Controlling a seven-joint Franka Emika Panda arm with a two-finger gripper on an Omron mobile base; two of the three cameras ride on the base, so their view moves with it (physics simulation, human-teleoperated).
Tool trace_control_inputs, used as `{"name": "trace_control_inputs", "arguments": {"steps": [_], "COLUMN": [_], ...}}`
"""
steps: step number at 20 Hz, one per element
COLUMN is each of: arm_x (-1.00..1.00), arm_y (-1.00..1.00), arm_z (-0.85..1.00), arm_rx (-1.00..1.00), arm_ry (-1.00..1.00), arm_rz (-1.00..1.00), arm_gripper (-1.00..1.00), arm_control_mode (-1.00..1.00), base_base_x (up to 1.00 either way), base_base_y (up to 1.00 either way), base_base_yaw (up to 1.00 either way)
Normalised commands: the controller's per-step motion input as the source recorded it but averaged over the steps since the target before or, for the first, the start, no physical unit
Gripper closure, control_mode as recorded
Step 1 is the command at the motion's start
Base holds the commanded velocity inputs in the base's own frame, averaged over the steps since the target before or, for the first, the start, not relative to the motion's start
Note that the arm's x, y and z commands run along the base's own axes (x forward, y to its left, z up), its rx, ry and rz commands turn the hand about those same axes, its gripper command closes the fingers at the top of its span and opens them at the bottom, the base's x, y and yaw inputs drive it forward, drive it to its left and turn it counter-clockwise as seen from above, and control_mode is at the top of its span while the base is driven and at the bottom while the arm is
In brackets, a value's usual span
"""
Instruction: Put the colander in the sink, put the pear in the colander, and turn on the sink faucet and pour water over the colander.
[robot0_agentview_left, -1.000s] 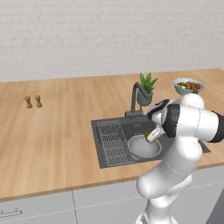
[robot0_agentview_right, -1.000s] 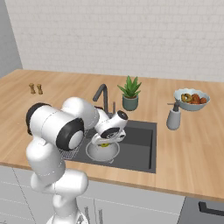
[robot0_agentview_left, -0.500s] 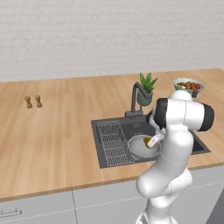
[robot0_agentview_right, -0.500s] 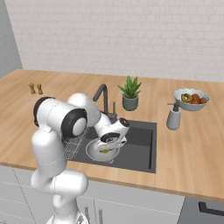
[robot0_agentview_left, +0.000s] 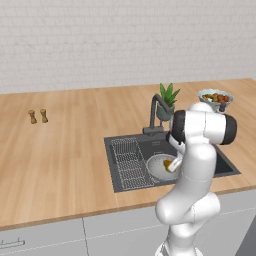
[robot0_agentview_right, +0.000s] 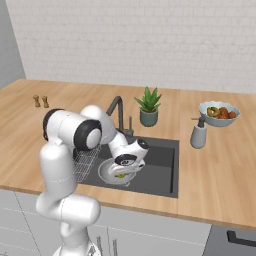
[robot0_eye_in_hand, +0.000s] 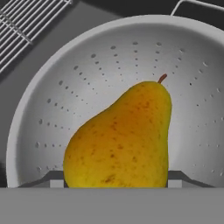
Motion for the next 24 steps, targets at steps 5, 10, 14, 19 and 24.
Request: {"name": "trace_control_inputs", "arguments": {"steps": [5, 10, 14, 19, 24], "arm_x": [0.29, 0.28, 0.12, -0.09, -0.2], "arm_y": [0.06, 0.04, 0.0, 0.0, 0.0], "arm_z": [-0.08, -0.19, -0.42, -0.09, 0.07], "arm_rx": [0.0, 0.0, 0.0, 0.0, 0.0], "arm_ry": [0.0, 0.0, 0.0, -0.01, -0.06], "arm_rz": [0.0, 0.0, 0.0, 0.0, 0.0], "arm_gripper": [1.0, 1.0, 1.0, 1.0, 1.0], "arm_control_mode": [-1.0, -1.0, -1.0, -1.0, -1.0], "base_base_x": [0.0, 0.0, 0.0, 0.0, 0.0], "base_base_y": [0.0, 0.0, 0.0, 0.0, 0.0], "base_base_yaw": [0.0, 0.0, 0.0, 0.0, 0.0]}}
